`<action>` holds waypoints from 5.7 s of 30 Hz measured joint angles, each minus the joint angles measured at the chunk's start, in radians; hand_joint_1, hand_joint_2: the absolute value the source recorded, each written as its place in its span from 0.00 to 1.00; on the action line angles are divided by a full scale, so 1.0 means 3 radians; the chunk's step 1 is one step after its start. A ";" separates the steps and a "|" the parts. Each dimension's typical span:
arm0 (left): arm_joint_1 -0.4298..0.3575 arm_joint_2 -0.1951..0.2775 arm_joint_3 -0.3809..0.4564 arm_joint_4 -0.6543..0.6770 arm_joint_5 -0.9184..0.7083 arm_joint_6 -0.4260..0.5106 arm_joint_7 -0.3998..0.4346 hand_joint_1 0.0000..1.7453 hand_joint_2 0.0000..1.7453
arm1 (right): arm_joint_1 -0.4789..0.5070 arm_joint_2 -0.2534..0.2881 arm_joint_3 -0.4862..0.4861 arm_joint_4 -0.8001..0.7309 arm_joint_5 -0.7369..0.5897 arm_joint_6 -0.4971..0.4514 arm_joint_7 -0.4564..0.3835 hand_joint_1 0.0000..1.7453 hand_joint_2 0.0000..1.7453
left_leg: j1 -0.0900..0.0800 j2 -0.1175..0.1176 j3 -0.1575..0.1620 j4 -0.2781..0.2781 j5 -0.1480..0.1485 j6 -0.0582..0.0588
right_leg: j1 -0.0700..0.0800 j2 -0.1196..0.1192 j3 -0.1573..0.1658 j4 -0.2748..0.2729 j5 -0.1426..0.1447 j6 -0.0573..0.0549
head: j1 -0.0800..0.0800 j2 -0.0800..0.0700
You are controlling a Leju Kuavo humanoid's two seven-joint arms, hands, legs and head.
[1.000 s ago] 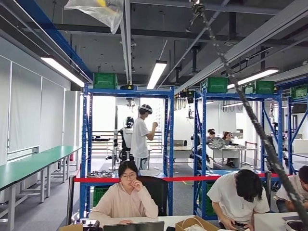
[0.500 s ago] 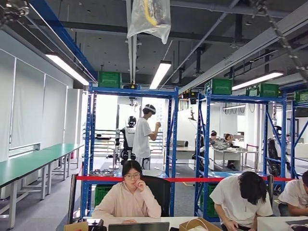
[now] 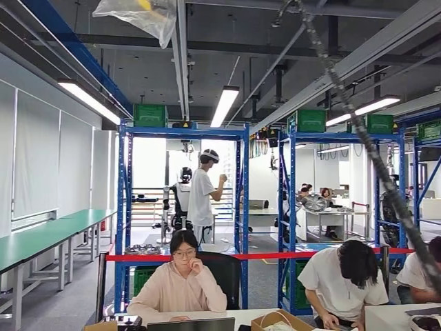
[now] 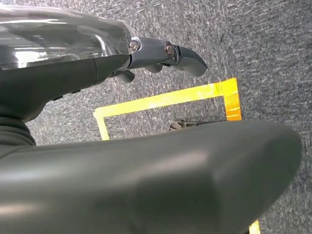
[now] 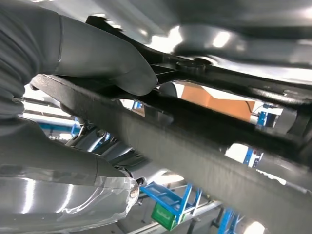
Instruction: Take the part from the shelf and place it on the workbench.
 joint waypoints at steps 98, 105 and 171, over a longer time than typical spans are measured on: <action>0.0150 -0.0048 0.0682 0.0015 0.0010 0.0077 -0.0027 0.00 0.00 | 0.2977 -0.0002 -0.1384 -0.4005 -0.5220 0.2553 -0.2673 0.00 0.00 | -0.0053 -0.0025 -0.0116 0.0707 -0.0320 0.0000 | 0.0029 -0.0051 0.0282 -0.0230 -0.0019 -0.0057 | 0.0004 0.0000; 0.0158 -0.0052 0.0750 0.0023 0.0010 0.0079 -0.0044 0.00 0.00 | 0.3151 -0.0050 -0.1319 -0.3772 -0.5141 0.2449 -0.2681 0.00 0.00 | -0.0027 -0.0015 0.0548 -0.0224 -0.0204 0.0029 | 0.0020 -0.0061 -0.0022 -0.0013 0.0110 0.0069 | 0.0003 0.0000; 0.0127 -0.0165 0.0616 0.0052 0.0010 0.0011 0.0076 0.00 0.00 | 0.2830 -0.0120 -0.2966 0.0931 -0.3747 0.0917 -0.0425 0.00 0.00 | -0.0089 0.0064 0.0685 -0.0312 -0.0207 0.0193 | 0.0062 -0.0042 -0.0004 0.0119 -0.0056 0.0066 | 0.0004 0.0003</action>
